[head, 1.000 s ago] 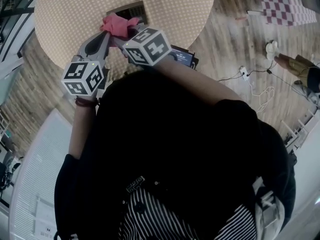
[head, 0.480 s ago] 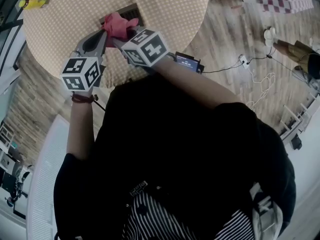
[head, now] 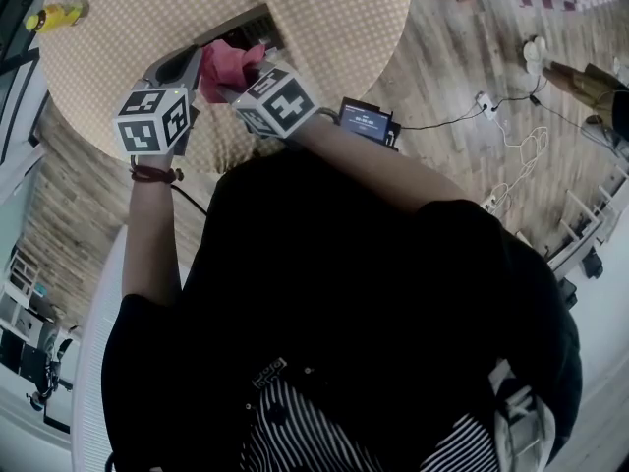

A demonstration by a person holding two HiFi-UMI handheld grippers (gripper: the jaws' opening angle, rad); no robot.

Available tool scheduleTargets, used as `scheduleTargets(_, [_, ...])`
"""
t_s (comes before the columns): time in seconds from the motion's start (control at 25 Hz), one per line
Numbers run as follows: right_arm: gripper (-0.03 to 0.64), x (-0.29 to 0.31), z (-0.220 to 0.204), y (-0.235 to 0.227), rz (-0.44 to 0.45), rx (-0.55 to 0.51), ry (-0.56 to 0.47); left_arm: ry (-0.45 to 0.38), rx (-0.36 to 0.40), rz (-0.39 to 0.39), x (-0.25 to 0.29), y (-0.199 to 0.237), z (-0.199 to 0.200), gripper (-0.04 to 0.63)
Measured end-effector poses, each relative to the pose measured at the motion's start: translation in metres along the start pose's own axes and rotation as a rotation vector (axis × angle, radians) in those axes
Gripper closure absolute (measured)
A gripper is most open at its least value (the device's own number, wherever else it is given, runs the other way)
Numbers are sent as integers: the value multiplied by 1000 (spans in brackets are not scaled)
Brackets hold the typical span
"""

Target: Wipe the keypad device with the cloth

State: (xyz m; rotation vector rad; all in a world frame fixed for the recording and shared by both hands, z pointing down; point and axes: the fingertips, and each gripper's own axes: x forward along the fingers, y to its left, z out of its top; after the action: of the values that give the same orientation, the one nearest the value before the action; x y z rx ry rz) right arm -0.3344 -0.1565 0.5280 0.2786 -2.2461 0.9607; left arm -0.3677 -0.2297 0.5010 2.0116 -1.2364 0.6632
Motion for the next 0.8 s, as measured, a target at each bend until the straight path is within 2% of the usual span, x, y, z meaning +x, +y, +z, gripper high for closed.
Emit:
scheduleTargets(0.24, [554,8,1,-18,-22,49,-6,54,33,-18,22,4,-1,592])
scheduleTargets(0.6, [554,14,-5,-41,-39,91,3,124,22,-46,60,-1,-9,591])
scheduleTargets(0.8, [554,21,-8,-44,-49,95,26,168,24,-75,63,6,-14,589])
